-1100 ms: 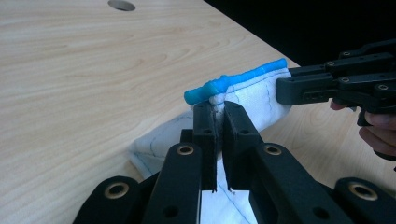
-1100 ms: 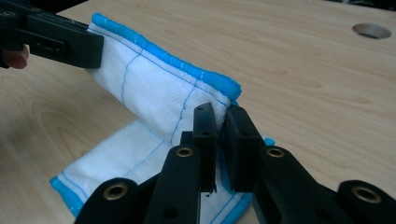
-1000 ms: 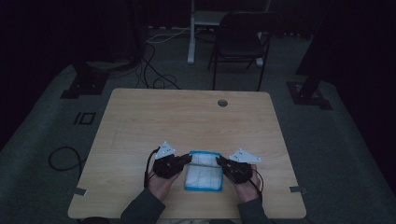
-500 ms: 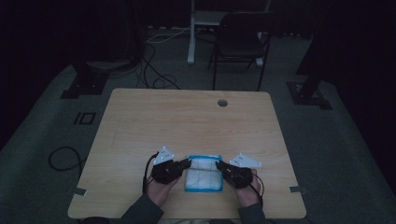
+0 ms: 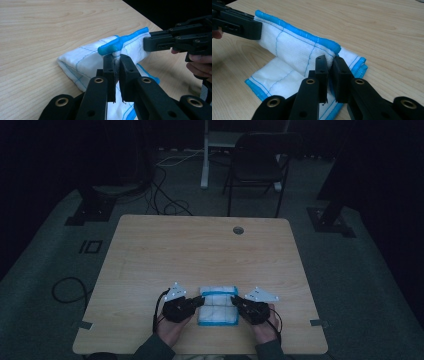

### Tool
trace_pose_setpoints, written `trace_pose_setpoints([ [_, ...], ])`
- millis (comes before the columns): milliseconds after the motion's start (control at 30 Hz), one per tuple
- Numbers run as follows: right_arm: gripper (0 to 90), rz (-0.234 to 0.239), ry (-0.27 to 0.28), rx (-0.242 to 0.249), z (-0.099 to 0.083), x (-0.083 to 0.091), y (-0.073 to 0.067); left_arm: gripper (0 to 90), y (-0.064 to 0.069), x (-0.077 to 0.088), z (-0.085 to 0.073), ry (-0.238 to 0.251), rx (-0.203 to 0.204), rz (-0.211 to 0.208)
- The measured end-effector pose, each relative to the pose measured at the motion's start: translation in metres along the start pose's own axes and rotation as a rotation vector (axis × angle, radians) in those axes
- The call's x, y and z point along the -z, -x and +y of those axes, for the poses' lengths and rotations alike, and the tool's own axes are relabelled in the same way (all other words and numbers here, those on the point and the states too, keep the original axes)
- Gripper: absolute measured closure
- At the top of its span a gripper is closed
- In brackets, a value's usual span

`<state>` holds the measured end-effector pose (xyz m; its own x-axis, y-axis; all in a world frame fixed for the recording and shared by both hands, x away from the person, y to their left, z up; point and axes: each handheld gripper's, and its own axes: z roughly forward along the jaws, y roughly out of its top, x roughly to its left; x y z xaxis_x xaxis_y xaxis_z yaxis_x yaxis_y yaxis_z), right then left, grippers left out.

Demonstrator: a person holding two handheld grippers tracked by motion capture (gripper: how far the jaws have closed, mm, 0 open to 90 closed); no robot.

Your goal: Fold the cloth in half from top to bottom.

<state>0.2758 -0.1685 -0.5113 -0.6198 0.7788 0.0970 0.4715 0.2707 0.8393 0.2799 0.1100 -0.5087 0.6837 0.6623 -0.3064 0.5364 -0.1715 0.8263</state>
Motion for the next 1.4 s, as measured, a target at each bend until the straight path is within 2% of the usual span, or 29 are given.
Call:
trace_pose_setpoints([
  [133,84.2,-0.002,-0.004,-0.002,-0.002,0.000,0.001,83.2,0.000,0.002,-0.003,-0.001,0.003,-0.001],
  [333,84.1,-0.001,-0.012,-0.001,-0.005,0.000,0.000,78.0,-0.002,0.010,-0.006,0.022,0.031,0.011],
  [500,84.0,-0.002,-0.018,0.000,-0.007,0.000,-0.001,77.6,-0.008,0.014,-0.002,0.039,0.042,0.029],
  [633,83.9,0.001,-0.022,0.003,-0.008,0.000,-0.002,77.7,-0.013,0.008,0.003,0.033,0.039,0.036],
  [800,83.7,0.003,-0.026,0.004,-0.009,0.000,-0.003,77.8,-0.018,-0.006,0.007,-0.002,0.034,0.039],
  [1000,83.0,0.012,-0.038,0.006,-0.011,0.000,-0.003,77.6,-0.023,-0.025,0.002,-0.080,0.024,0.028],
  [1400,78.4,0.012,-0.044,0.003,-0.015,0.002,-0.002,76.6,-0.014,-0.024,-0.005,-0.127,-0.019,0.002],
])
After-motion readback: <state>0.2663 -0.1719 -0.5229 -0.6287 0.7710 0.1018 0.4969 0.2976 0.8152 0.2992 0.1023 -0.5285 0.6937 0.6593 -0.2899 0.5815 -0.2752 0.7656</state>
